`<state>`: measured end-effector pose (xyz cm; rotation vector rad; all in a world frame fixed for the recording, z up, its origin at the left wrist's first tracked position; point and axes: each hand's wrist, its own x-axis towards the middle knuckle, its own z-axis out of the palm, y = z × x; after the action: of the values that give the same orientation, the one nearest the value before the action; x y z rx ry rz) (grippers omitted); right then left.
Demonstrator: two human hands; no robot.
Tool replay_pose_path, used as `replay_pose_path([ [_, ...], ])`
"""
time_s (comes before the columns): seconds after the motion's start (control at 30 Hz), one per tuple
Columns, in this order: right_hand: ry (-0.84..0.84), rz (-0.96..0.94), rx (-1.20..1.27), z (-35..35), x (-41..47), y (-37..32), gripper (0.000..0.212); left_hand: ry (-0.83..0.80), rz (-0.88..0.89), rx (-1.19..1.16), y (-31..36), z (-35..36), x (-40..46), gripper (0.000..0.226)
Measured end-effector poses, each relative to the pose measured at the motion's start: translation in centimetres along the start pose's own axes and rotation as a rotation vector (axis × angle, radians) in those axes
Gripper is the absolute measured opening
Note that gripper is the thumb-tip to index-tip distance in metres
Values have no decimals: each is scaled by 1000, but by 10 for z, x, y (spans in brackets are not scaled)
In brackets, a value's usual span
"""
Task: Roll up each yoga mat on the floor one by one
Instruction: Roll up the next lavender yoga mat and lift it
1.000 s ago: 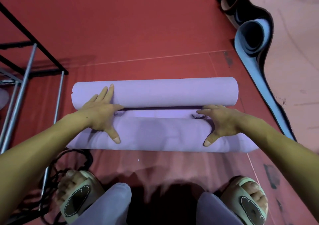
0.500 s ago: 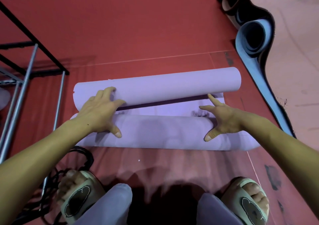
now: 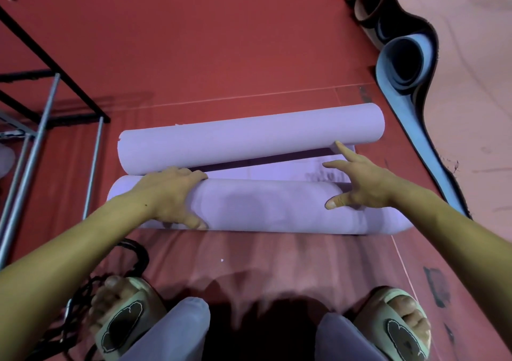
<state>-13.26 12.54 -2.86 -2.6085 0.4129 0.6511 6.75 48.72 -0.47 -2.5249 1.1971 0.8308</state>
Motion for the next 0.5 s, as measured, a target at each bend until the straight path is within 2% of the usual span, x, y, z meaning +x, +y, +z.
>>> replay_pose_path([
  [0.07,41,-17,25,1,1,2,116,38,-15,42,6,8,3,117],
  [0.17,95,-59,54,3,1,4,86,85,-38,79,8,15,9,131],
  [0.27,134,-132,56,7,2,4,61,143,-59,56,7,17,13,127],
  [0.37,138,-125,11,15,3,8,64,134,-64,26,7,14,15,125],
  [0.47,163,-106,-41,19,0,7,52,90,-92,-13,7,8,13,128],
  [0.5,162,-105,-61,20,-2,5,55,87,-98,-25,7,7,11,129],
])
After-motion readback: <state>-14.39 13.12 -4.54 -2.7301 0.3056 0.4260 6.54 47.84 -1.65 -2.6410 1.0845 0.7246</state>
